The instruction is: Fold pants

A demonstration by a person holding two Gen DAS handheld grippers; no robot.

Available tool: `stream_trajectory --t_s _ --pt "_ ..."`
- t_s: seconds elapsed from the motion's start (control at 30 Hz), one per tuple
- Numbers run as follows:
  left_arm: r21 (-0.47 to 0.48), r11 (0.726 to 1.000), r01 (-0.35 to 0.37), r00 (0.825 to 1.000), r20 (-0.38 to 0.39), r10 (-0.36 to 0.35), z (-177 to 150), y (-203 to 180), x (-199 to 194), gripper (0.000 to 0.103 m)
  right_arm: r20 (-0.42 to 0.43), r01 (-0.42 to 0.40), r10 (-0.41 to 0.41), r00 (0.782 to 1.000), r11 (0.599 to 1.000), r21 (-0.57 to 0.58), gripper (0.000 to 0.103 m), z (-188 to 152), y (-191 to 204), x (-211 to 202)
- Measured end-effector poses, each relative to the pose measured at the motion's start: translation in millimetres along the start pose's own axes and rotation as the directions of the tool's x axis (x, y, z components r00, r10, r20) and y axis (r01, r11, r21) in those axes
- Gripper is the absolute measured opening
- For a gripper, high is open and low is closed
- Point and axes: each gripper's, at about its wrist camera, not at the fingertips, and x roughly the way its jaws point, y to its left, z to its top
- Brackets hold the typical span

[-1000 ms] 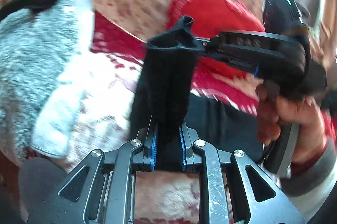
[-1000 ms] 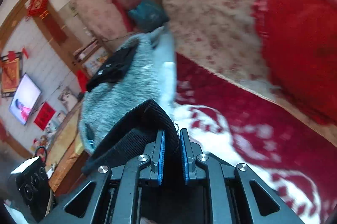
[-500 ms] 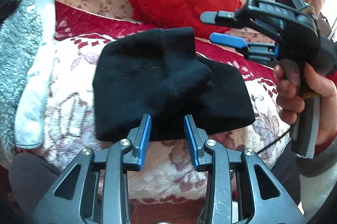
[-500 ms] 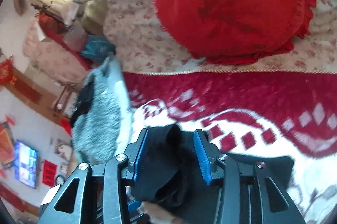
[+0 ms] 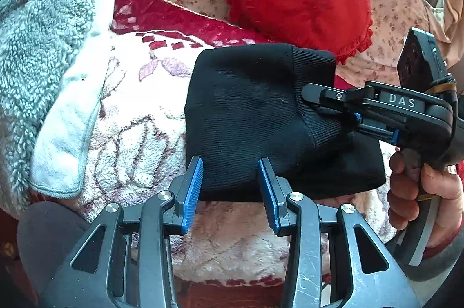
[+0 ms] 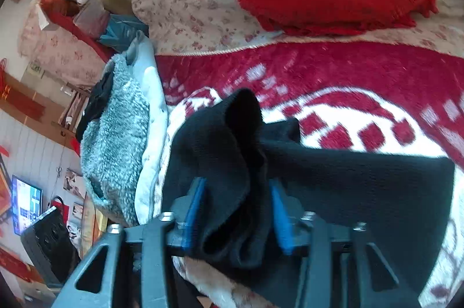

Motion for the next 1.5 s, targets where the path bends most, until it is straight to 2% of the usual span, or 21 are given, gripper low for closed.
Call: stream_trajectory --t_s 0.07,0.1,0.2,0.4,0.63,0.87,0.97,1.17,1.23,1.3,1.37,1.4,1.47,1.5 --pt "-0.002 1.000 0.000 1.000 0.000 0.000 0.9 1.0 0.2 0.038 0.003 0.024 -0.024 1.000 0.999 -0.031 0.024 0.6 6.5 1.5" --pt "-0.003 1.000 0.000 1.000 -0.001 0.000 1.4 1.1 -0.2 0.038 0.015 0.040 -0.039 0.999 0.997 -0.065 0.019 -0.2 12.0 0.0" --pt "-0.008 1.000 -0.004 1.000 -0.005 0.004 2.3 1.1 0.2 0.038 0.036 0.037 -0.033 0.999 0.994 -0.103 0.012 -2.3 21.0 -6.7" --pt "-0.028 1.000 -0.013 1.000 -0.011 0.012 1.7 2.6 -2.3 0.038 0.075 0.070 -0.056 0.996 0.978 -0.195 0.010 -7.2 43.7 -15.0" --pt "-0.030 0.999 -0.017 1.000 0.009 0.018 4.7 2.0 -15.9 0.038 0.107 0.057 -0.035 0.994 0.975 -0.214 0.010 -9.0 55.9 -31.0" --pt "-0.027 1.000 0.014 0.999 0.049 -0.013 11.1 -6.1 -37.6 0.038 0.171 0.048 -0.010 0.985 0.974 -0.221 0.010 -13.7 61.5 -69.4" --pt "-0.029 0.999 0.034 0.997 0.068 -0.032 16.9 -10.2 -43.3 0.045 0.211 0.062 -0.016 0.977 0.975 -0.214 0.009 -17.7 55.9 -97.5" --pt "0.013 0.999 0.039 0.999 0.021 -0.039 19.7 -32.8 -17.7 0.045 0.221 0.139 -0.107 0.969 0.981 -0.136 0.009 -33.3 15.0 -129.1" --pt "0.048 0.999 0.025 1.000 -0.018 -0.024 17.7 -44.4 0.2 0.045 0.196 0.170 -0.151 0.969 0.981 -0.089 0.009 -38.4 -7.1 -128.8" --pt "0.070 0.997 0.014 0.999 -0.053 -0.010 15.9 -51.5 15.6 0.045 0.130 0.240 -0.231 0.964 0.968 -0.066 0.010 -39.2 -27.9 -113.5" --pt "0.084 0.996 -0.002 0.998 -0.069 0.008 14.7 -55.6 22.7 0.045 0.082 0.303 -0.301 0.950 0.953 -0.013 0.012 -38.4 -45.3 -102.1" --pt "0.088 0.996 -0.003 0.998 -0.066 0.009 15.9 -56.0 21.4 0.045 0.078 0.316 -0.316 0.946 0.949 0.015 0.017 -38.0 -48.7 -102.8" --pt "0.081 0.997 -0.001 0.999 -0.052 0.006 21.9 -53.6 16.0 0.045 0.104 0.322 -0.324 0.940 0.946 0.033 0.018 -34.9 -47.2 -111.0" --pt "0.075 0.997 -0.006 0.999 -0.042 0.009 25.5 -51.4 13.9 0.045 0.139 0.352 -0.352 0.926 0.936 0.025 0.018 -32.0 -42.3 -120.2"
